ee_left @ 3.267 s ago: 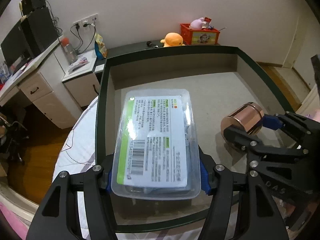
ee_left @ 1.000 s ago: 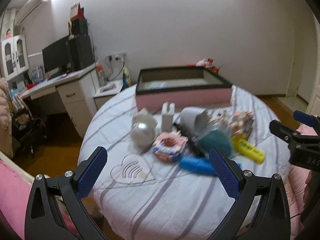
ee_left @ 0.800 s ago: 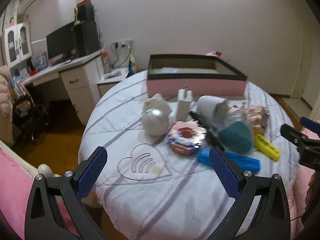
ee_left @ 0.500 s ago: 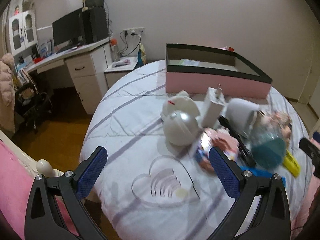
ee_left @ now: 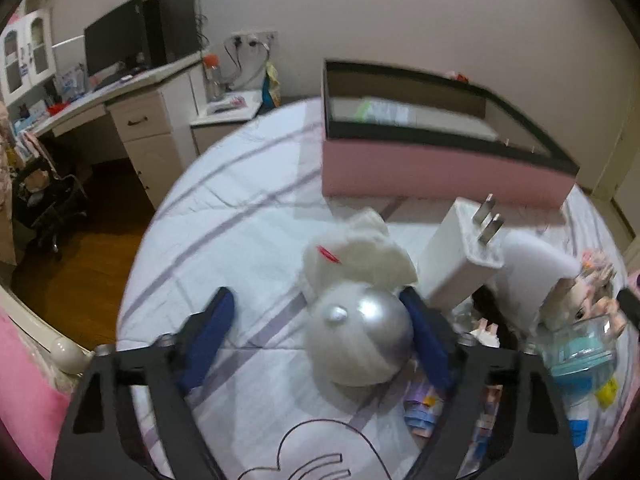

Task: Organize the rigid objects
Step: 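Grasp the white robot figurine with the left gripper while the right grasps the pink block toy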

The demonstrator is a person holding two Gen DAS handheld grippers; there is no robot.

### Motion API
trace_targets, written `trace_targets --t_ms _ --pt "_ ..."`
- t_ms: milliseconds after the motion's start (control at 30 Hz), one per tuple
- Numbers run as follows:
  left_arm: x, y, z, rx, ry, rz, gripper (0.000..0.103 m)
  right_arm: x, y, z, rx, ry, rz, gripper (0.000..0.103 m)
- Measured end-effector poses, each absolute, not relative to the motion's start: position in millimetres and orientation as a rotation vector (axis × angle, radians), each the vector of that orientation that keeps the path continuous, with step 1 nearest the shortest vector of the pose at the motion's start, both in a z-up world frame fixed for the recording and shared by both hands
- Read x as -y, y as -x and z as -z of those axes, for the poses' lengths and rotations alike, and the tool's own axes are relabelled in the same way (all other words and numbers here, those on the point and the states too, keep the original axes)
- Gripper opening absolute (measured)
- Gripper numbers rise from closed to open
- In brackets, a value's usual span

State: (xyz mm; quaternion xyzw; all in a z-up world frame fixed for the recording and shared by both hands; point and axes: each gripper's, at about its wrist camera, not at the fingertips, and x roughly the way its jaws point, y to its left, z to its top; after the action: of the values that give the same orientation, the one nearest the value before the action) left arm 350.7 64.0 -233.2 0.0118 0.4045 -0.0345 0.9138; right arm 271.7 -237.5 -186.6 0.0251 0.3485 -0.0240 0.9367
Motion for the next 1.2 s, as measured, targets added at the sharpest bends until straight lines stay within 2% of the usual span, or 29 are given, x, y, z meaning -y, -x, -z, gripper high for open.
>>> trace_targets --t_ms 33,67,100,300,400,500,700,867,933,1200 --pt "-63.3 -351.0 234.4 -0.829 -0.027 0.073 0.062 239.0 -274.3 187.2 -0.715 -0.05 0.052 0.103" --pt "-62.8 -351.2 234.7 -0.831 -0.032 0.074 0.051 241.8 -279.6 188.3 -0.721 -0.049 0.057 0.103" --pt "-61.9 -351.0 234.9 -0.834 -0.047 0.076 0.046 243.9 -283.6 188.8 -0.727 -0.05 0.056 0.103" --pt "-60.0 -347.6 231.4 -0.825 -0.08 0.074 0.046 253.7 -314.4 198.2 -0.784 -0.109 -0.008 0.103" --pt "-61.7 -344.1 228.3 -0.825 -0.085 0.067 0.046 255.8 -324.8 199.9 -0.803 -0.137 -0.046 0.098" --pt "-62.8 -339.8 222.4 -0.816 -0.085 0.068 0.046 264.2 -328.6 202.6 -0.827 -0.197 -0.067 0.085" --pt "-58.7 -335.5 213.7 -0.797 -0.091 0.082 0.046 261.0 -326.0 209.7 -0.859 -0.139 -0.048 0.083" --pt "-51.9 -332.0 208.2 -0.79 -0.092 0.105 0.046 255.3 -332.3 208.6 -0.855 -0.091 -0.075 0.066" --pt "-51.2 -328.1 205.1 -0.783 -0.084 0.115 0.046 252.7 -333.1 207.6 -0.853 -0.072 -0.095 0.045" --pt "-46.4 -315.0 187.3 -0.741 -0.083 0.127 0.046 247.8 -323.4 199.5 -0.816 -0.027 -0.071 0.043"
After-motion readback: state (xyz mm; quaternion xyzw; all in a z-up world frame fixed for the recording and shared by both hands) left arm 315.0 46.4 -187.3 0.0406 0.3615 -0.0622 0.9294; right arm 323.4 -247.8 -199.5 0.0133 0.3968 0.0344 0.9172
